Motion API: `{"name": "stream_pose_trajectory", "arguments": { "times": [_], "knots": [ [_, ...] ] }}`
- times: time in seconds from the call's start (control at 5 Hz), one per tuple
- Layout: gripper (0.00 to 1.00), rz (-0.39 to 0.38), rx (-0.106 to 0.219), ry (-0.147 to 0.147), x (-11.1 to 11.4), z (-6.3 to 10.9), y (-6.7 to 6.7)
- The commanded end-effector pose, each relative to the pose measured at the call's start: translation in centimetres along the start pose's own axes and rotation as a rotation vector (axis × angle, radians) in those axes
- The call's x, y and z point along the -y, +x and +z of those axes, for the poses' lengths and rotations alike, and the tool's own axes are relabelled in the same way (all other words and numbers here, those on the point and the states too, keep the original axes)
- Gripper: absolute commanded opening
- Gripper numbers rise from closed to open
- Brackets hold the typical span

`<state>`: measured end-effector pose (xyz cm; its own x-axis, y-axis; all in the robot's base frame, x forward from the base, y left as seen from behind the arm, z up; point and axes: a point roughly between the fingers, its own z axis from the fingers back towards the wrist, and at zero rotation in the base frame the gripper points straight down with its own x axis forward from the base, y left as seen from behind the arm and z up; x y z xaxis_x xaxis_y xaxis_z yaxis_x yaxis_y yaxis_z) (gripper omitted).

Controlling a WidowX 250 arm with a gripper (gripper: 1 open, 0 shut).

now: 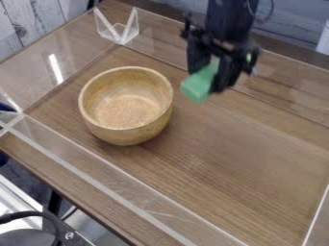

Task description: Put the green block in the brown bowl

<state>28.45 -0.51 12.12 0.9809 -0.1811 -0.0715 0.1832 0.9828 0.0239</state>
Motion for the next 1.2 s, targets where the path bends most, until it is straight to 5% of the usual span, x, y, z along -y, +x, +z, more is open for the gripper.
{"name": "stream_pose_trajectory", "arguments": {
  "times": [0.0,0.4,0.6,1.0],
  "knots": [
    [0.00,0.053,0.044,0.057,-3.4,4.0,-1.1],
    [0.00,0.104,-0.091,0.127,-11.0,2.0,-5.3],
    [0.00,0.137,-0.109,0.139,-12.3,0.2,-6.5],
    [0.00,0.099,-0.147,0.171,-11.3,-4.2,-7.1]
  ]
}}
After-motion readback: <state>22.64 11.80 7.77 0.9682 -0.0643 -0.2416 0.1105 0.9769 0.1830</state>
